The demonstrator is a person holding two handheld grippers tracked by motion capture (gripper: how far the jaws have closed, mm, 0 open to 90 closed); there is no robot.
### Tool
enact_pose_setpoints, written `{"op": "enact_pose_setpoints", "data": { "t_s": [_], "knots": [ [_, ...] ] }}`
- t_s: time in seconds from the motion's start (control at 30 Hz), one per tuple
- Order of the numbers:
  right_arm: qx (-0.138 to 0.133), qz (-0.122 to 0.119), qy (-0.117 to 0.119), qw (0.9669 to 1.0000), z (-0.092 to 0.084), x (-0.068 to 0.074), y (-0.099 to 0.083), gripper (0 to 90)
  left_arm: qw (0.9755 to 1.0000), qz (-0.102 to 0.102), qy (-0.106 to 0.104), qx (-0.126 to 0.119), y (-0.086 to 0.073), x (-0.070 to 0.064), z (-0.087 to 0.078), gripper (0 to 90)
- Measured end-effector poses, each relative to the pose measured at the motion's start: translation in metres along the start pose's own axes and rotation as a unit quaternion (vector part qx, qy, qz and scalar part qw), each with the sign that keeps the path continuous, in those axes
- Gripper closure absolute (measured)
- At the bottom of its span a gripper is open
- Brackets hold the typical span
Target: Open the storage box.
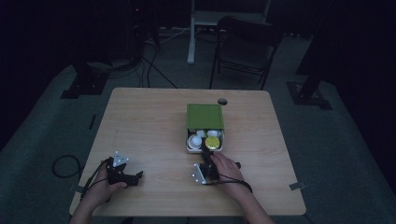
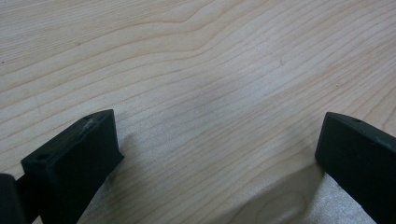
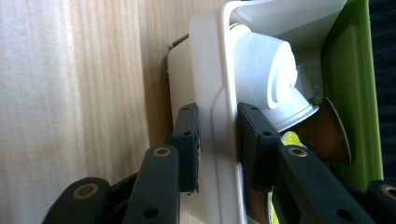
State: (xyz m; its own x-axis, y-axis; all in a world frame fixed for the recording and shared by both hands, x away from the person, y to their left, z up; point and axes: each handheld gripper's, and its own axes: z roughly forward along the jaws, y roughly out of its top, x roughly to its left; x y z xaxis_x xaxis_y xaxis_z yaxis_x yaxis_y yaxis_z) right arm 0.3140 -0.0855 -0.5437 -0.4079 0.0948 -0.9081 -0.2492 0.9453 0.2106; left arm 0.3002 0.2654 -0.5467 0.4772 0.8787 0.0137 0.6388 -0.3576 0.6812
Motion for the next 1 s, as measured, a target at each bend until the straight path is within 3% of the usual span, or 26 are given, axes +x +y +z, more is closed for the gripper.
{"op": "enact_pose_setpoints", "data": {
  "t_s": [0.33,1.0],
  "knots": [
    [-0.003,-0.021,0.008,0.9998,-0.012,0.003,0.003,71.5,1.0,0.0,0.0,0.0,0.0,0.0,0.0,0.0],
    [-0.011,-0.035,0.021,0.9991,-0.035,0.012,0.006,72.2,1.0,-0.001,0.0,-0.001,0.0,0.0,0.0,0.0]
  ]
}}
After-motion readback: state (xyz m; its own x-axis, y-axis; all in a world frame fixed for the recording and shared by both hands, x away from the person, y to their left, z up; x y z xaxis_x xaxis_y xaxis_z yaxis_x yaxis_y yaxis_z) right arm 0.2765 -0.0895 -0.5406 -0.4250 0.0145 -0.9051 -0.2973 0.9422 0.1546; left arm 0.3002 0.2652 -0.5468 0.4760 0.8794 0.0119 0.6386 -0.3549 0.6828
